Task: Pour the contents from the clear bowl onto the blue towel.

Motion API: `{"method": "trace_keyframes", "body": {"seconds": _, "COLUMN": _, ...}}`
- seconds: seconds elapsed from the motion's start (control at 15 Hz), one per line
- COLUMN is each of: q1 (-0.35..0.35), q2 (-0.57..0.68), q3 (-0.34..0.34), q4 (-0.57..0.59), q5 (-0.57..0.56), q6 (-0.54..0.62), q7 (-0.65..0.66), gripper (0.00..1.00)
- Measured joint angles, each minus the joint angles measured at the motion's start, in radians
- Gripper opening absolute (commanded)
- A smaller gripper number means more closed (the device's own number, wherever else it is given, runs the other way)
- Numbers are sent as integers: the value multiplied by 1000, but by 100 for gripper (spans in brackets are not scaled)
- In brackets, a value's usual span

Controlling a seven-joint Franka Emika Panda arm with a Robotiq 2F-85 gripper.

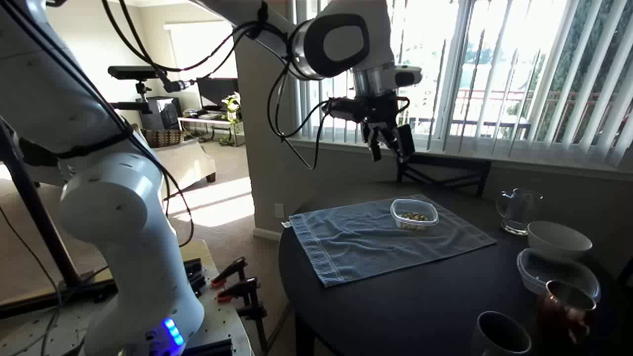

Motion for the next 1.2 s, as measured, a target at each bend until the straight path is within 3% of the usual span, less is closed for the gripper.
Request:
{"method": "trace_keyframes", "body": {"seconds": 0.73, "q1": 12, "q2": 5, "q3": 14, "q4": 17, "q5": 11, "q6": -4, "q7": 23, "gripper": 100}}
{"method": "trace_keyframes", "body": {"seconds": 0.93, "q1": 50, "q2": 55, "q3": 115, "q4": 121, "q5": 28, "q6": -41, "q7": 242, "gripper": 100}}
{"method": "trace_keyframes", "body": {"seconds": 1.2, "q1": -29, "q2": 197, "q3": 339, "q4": 312, "q5": -20, "q6": -184, "q7": 573, "gripper": 100}}
